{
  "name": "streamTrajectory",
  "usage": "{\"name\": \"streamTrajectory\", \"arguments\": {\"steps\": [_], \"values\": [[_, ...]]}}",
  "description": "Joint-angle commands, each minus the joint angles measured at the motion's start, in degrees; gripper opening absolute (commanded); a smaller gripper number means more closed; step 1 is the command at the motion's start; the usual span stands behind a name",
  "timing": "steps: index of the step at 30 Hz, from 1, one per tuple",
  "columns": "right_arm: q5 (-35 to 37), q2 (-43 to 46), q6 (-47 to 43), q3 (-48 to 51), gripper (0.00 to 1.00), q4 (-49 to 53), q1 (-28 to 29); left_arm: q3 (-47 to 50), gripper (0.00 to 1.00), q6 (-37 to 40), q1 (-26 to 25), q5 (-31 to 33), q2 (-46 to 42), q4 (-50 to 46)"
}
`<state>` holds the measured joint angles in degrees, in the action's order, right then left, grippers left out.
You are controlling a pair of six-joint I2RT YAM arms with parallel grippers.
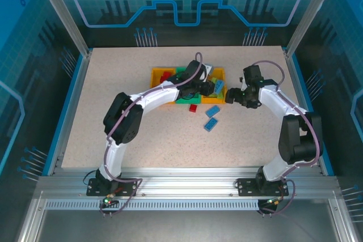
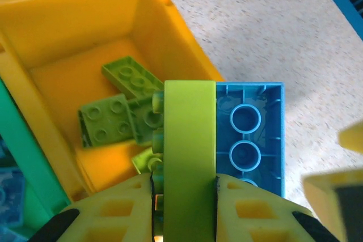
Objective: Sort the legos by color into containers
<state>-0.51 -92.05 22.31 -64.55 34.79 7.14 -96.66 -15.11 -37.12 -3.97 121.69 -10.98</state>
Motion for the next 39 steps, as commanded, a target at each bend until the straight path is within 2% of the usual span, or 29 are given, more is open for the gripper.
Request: {"name": "streamTrajectory", "arguments": {"steps": [1, 5, 14, 19, 23, 39], "values": [[-0.89, -0.23, 0.89, 0.39, 0.86, -0.85, 0.95, -5.60, 0.18, -0.80, 1.18, 1.37, 3.31, -3.38], [-1.26, -0.13, 1.63, 0.50, 0.86, -2.35, 1.56, -5.23, 0.18, -0.14, 1.21, -1.65, 3.20, -0.94], [-9.66, 3.18, 6.94, 1.89, 0.87, -10.17, 1.48, 9.58, 0.19, -1.17, 0.58, -4.98, -5.56, 9.67], [-15.24, 2.16, 11.25, 1.65, 0.85, -14.73, 1.46, 9.86, 0.18, -1.45, 0.46, -6.07, -5.18, 10.20], [-18.91, 0.95, 14.00, 1.66, 0.79, -17.90, 1.52, 11.49, 0.18, -1.86, -0.22, -6.47, -6.52, 12.16], [-20.78, -1.90, 17.41, 1.12, 0.52, -20.98, 3.04, 16.00, 0.19, -5.81, -1.27, -6.76, -9.80, 17.75]]}}
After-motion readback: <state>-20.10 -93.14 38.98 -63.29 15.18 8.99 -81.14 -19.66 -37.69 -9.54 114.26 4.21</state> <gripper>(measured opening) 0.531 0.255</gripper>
